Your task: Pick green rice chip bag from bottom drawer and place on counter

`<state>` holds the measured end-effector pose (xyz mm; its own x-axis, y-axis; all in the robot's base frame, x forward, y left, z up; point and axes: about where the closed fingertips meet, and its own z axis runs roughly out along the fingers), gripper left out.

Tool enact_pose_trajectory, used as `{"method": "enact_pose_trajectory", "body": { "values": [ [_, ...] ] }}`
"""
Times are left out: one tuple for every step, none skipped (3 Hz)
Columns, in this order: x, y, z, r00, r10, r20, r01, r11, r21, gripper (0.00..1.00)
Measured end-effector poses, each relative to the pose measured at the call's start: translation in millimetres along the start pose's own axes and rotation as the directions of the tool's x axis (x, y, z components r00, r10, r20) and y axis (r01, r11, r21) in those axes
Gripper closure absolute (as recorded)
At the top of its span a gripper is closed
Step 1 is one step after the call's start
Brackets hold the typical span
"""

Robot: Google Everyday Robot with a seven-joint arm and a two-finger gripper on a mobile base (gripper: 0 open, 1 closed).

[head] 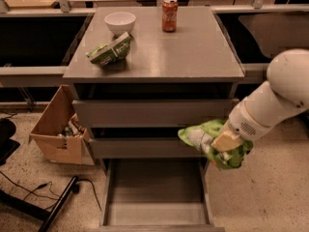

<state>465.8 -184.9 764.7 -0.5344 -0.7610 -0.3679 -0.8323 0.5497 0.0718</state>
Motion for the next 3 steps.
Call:
{"method": "enact_pose_trajectory", "body": {
  "values": [
    [-45.7,-14.1,-54.9,0.999,-0.042,-0.007,0.042,0.9982,0.042,1.0],
    [-99.0,-37.2,-100.8,0.997,-0.075,0.011,0.074,0.9929,0.094,1.0],
    [-154.4,-65.7,-139.1,0.992,-0.101,0.073,0.088,0.9821,0.166,1.0]
  ]
}}
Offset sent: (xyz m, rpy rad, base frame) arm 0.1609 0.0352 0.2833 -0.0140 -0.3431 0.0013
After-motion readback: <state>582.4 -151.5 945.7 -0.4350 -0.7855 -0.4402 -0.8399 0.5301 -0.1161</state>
